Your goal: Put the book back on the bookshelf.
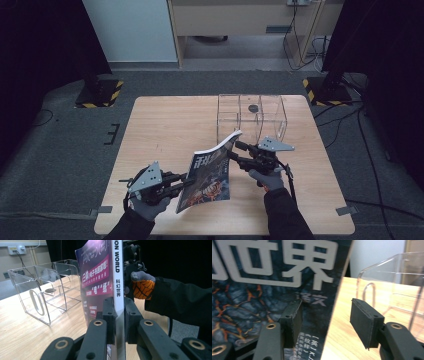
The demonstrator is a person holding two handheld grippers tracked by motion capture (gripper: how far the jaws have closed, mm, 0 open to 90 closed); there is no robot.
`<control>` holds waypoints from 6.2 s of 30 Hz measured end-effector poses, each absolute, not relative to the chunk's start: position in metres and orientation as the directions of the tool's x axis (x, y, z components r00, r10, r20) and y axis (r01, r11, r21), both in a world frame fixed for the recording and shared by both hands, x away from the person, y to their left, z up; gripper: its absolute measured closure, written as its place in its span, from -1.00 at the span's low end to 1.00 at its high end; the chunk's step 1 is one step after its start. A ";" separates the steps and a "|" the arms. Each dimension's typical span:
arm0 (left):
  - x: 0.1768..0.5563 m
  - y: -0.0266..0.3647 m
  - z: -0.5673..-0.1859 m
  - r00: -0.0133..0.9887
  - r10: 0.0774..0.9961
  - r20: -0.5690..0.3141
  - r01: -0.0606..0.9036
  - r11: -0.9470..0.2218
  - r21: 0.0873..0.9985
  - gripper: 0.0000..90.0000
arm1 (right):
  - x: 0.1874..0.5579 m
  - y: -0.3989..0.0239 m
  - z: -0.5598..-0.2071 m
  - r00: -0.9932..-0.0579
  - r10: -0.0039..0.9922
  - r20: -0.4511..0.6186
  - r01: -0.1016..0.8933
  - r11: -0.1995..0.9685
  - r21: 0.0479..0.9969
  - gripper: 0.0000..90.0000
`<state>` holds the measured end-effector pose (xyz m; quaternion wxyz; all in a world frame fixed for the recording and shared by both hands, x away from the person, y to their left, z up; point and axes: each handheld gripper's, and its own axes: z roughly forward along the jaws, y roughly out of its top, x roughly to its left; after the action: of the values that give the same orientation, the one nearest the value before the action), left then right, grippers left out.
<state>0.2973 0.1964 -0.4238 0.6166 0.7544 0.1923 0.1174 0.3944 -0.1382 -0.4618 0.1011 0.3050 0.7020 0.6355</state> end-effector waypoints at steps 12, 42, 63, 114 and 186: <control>0.299 0.193 -0.412 0.910 0.410 -0.068 0.131 -0.127 0.983 0.81 | 0.389 -0.140 -0.454 -0.819 0.525 0.233 0.260 -0.024 0.965 0.10; 0.282 0.195 -0.427 0.882 0.471 -0.003 0.120 -0.219 0.968 0.78 | 0.387 -0.133 -0.445 -0.818 0.564 0.116 0.203 0.094 0.975 0.05; 0.274 0.241 -0.433 0.849 0.527 -0.018 0.158 -0.222 0.962 0.82 | 0.388 -0.106 -0.440 -0.852 0.508 0.123 0.180 0.064 0.982 -0.07; 0.294 0.205 -0.421 0.771 0.637 -0.025 0.167 -0.164 0.972 0.83 | 0.389 -0.108 -0.441 -0.835 0.538 0.118 0.217 0.125 0.968 -0.07; 0.376 0.135 -0.324 0.640 0.758 -0.127 0.127 0.059 0.990 0.83 | 0.367 -0.245 -0.511 -0.506 0.862 0.024 0.472 0.253 0.845 -0.59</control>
<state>0.3761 0.1347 -0.3242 0.6403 0.6403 0.3455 0.2462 0.3674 -0.2455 -0.5112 0.2304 0.4405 0.7572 0.4236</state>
